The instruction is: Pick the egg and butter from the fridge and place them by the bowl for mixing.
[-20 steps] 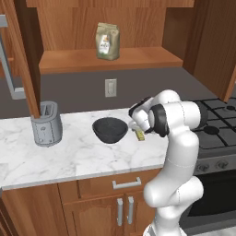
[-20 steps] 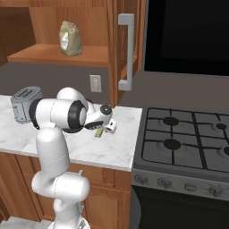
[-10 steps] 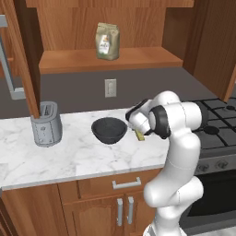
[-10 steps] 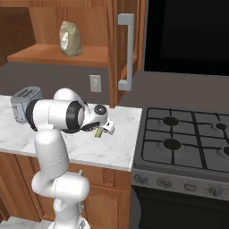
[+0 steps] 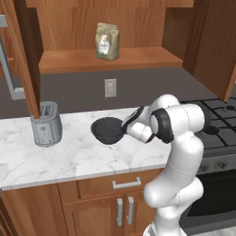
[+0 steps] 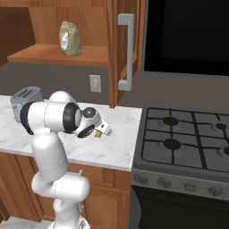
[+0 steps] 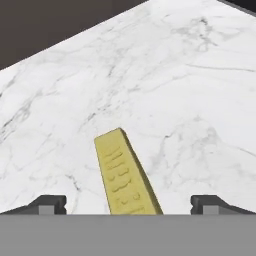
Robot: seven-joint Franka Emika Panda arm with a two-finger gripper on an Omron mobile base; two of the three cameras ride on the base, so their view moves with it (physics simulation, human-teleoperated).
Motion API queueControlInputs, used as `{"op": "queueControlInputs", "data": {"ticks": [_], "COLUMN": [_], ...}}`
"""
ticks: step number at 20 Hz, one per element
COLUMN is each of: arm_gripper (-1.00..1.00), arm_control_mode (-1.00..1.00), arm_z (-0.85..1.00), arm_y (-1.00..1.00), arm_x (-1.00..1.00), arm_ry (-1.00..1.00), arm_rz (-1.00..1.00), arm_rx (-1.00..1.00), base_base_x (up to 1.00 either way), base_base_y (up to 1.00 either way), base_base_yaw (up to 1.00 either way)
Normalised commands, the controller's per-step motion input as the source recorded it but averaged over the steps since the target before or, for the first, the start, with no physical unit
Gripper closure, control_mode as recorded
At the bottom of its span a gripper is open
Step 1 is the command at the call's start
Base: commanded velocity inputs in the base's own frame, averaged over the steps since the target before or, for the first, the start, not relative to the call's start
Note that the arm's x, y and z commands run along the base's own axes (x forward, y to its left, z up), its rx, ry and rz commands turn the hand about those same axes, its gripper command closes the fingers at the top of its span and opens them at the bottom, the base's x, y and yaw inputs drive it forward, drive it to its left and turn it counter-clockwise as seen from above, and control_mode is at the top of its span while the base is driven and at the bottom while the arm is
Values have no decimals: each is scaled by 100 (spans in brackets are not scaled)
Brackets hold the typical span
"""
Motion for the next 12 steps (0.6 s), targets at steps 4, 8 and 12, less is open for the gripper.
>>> {"op": "queueControlInputs", "data": {"ticks": [4,8,12], "arm_gripper": [-100,-100,-100], "arm_control_mode": [-100,-100,-100], "arm_z": [47,51,56], "arm_y": [6,1,0], "arm_x": [-17,-25,-22], "arm_ry": [0,4,11], "arm_rz": [-2,0,0], "arm_rx": [0,-1,-1], "base_base_x": [0,0,0], "base_base_y": [0,0,0], "base_base_yaw": [0,0,0]}}
